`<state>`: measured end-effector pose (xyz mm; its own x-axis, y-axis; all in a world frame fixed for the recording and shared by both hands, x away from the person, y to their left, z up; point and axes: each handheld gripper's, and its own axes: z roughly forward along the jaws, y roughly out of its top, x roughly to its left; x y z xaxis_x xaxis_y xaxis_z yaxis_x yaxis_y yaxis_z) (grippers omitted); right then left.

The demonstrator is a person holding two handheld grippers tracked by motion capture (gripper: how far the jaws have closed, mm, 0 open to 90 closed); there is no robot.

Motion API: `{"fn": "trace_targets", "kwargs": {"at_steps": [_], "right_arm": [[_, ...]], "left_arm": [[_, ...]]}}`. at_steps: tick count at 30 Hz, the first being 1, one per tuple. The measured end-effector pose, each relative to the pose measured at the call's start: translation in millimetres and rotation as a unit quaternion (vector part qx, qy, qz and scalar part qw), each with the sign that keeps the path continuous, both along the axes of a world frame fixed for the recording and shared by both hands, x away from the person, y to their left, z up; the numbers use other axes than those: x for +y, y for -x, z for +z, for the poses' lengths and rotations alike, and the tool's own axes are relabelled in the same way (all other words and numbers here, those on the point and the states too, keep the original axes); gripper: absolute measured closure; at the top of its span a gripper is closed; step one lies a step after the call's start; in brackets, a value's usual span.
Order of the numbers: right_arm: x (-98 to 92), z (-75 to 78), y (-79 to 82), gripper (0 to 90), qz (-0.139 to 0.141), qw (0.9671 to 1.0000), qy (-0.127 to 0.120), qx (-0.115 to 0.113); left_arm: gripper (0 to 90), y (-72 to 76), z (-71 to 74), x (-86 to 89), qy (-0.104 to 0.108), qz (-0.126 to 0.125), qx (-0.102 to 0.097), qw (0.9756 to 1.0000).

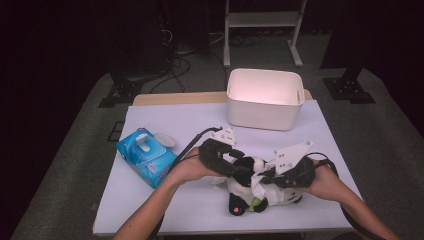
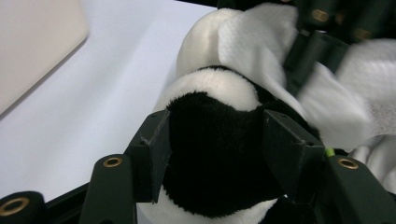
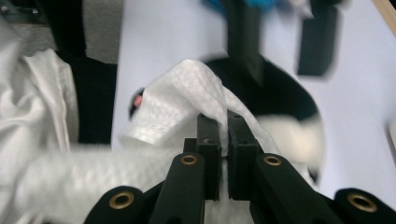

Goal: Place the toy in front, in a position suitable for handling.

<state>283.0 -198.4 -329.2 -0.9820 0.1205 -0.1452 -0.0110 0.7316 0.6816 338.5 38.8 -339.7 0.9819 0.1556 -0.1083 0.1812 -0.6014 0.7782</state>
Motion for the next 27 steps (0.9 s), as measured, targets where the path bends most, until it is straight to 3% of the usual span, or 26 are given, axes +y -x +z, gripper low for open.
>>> {"fn": "trace_targets", "kwargs": {"at_steps": [1, 6, 9, 11, 14, 15, 22, 27], "right_arm": [[-9.4, 3.0, -6.2, 85.1, -0.018, 0.9998, -0.011, 0.002], [-11.9, 7.8, -17.4, 84.9, -0.032, 0.9992, -0.025, 0.003], [-0.6, 1.3, -21.2, 84.6, -0.016, 0.9998, 0.003, 0.008], [-0.7, 0.9, -20.7, 84.6, -0.016, 0.9998, 0.005, 0.012], [-9.2, 0.9, -20.1, 84.6, -0.02, 0.9995, 0.02, 0.013], [-17.8, -0.2, -19.3, 84.6, -0.03, 0.9988, 0.037, 0.013], [-36.8, 9.8, -18.5, 84.5, -0.043, 0.998, 0.045, 0.016], [-35.2, 7.7, -20.6, 84.5, -0.039, 0.998, 0.043, 0.025]], "left_arm": [[42.1, 1.2, -0.4, -0.6, 0.0, -0.007, 0.001, 1.0], [41.8, 5.3, 0.2, -2.1, -0.004, -0.012, -0.001, 0.9999], [41.7, 7.9, 0.9, -2.1, -0.014, -0.02, -0.006, 0.9997], [41.8, 9.4, 0.5, -1.7, -0.014, -0.023, -0.004, 0.9996], [41.7, 11.1, 0.2, -1.2, -0.014, -0.026, -0.005, 0.9995], [41.7, 12.0, -0.1, -1.2, -0.014, -0.028, -0.004, 0.9995], [41.6, 20.0, 0.7, -3.2, -0.019, -0.033, -0.015, 0.9992], [41.6, 21.4, 0.7, -4.2, -0.023, -0.036, -0.016, 0.9989]]}}
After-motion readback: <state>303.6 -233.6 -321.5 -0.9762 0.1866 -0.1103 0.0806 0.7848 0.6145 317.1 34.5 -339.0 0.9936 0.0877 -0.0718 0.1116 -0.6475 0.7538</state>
